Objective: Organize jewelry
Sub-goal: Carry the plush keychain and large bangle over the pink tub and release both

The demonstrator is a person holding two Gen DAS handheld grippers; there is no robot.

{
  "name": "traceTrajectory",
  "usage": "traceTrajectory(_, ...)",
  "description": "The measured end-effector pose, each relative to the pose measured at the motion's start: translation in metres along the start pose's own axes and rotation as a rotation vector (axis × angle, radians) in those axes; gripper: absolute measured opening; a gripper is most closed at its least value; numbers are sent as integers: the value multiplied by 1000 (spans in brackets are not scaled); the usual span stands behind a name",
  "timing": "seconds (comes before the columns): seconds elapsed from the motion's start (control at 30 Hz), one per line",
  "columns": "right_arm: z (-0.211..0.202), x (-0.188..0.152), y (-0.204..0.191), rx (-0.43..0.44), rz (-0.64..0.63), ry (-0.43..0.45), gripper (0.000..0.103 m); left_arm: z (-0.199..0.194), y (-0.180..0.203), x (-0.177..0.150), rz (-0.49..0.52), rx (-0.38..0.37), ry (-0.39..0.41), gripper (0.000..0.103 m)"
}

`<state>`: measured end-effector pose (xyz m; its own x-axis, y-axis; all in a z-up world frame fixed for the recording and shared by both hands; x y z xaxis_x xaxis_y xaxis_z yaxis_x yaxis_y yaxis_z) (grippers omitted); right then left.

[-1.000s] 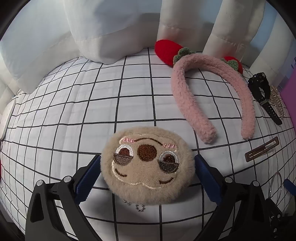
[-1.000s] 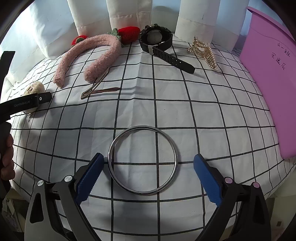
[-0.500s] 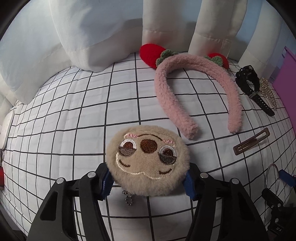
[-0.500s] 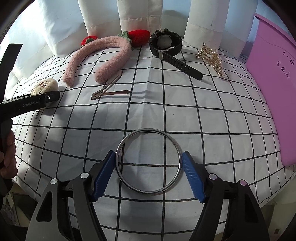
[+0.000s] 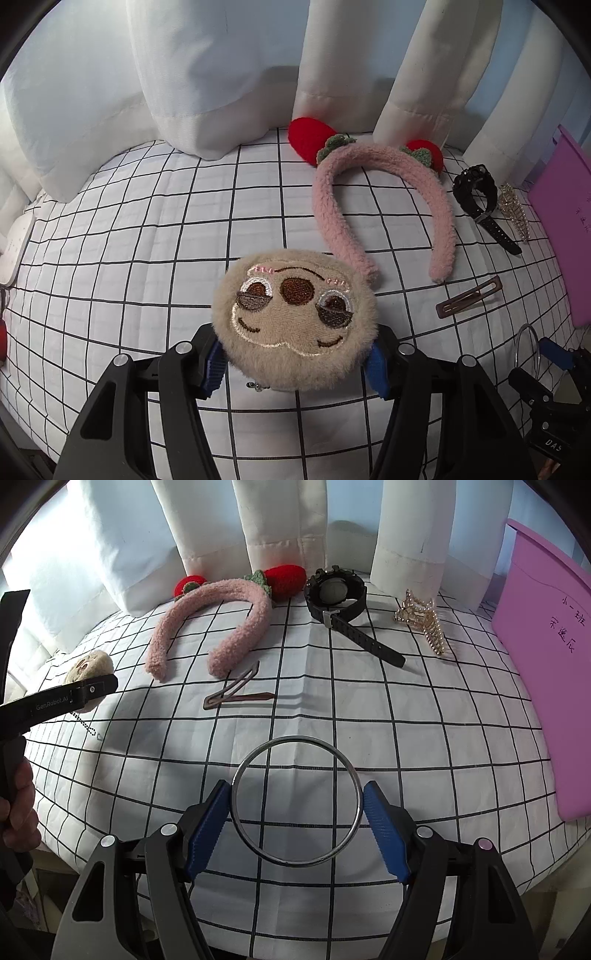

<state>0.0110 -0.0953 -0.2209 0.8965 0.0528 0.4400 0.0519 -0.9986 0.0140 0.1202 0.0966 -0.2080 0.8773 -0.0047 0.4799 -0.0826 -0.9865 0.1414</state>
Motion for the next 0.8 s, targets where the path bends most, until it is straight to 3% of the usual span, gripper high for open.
traceTrajectory(0.33,-46,20,22,-25,5,79,71,-40,26,15,17,-26,54,58)
traceTrajectory(0.8,-125,32,79,-85,33,225,71,-101,102,26,71,-106,160,58)
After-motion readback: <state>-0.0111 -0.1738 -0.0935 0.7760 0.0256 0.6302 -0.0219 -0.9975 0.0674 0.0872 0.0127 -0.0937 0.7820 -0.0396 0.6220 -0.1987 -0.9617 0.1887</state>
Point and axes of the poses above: each gripper's, at about its wrist camera, not at the fingertips, and z roughly the way its jaws point, y to its right, x to its top, the point moved 5 cm from there along z, roughly the way its jaws point, and after that the axes turned 11 degrees about -z, right-handed, at the moved point
